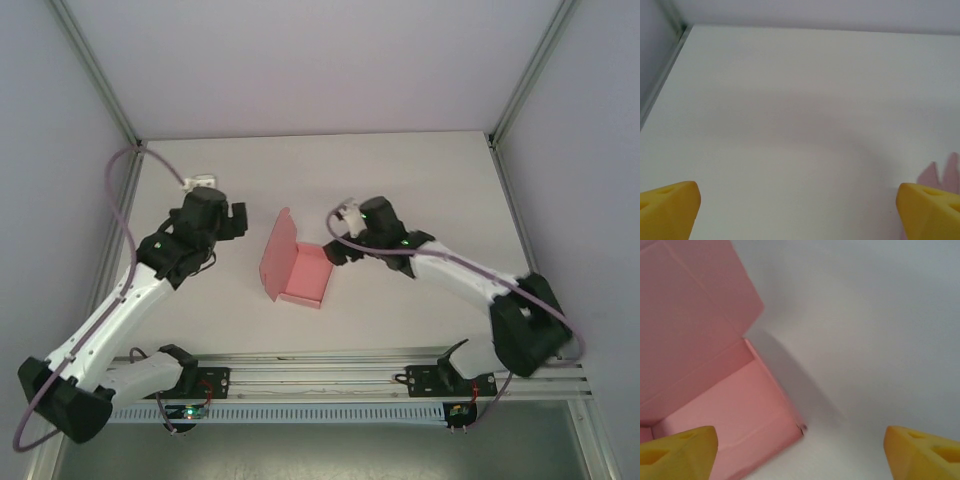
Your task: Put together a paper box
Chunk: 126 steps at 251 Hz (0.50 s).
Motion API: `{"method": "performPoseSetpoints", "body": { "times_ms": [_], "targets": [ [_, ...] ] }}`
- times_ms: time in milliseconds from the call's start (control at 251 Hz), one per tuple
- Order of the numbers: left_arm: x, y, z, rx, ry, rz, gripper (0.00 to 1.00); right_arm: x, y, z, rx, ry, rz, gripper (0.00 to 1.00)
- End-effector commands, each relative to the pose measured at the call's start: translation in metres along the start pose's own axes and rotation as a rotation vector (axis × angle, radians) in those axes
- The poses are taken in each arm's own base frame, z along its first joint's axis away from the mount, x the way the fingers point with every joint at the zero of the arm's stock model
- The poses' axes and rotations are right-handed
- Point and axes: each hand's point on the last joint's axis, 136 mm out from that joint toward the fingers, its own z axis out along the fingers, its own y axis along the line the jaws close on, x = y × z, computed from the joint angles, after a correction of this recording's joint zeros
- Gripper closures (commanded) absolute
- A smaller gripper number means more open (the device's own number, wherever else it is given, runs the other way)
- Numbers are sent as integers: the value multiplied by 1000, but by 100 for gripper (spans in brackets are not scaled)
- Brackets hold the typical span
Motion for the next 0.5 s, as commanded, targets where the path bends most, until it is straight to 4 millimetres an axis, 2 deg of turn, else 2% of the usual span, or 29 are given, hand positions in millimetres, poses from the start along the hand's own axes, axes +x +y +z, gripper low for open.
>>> {"method": "performPoseSetpoints", "body": {
  "times_ms": [0,168,323,499],
  "targets": [
    [37,18,8,-57,86,-154,0,8,17,29,-64,127,-122,18],
    [69,21,22,-57,153,-157,0,7,15,69,-54,215,-118,25],
    [75,25,25,-80,172,-146,0,15,18,90,-70,246,-97,31],
    [77,27,26,-88,164,-135,0,26,11,100,-19,267,-62,46]
  ]
}}
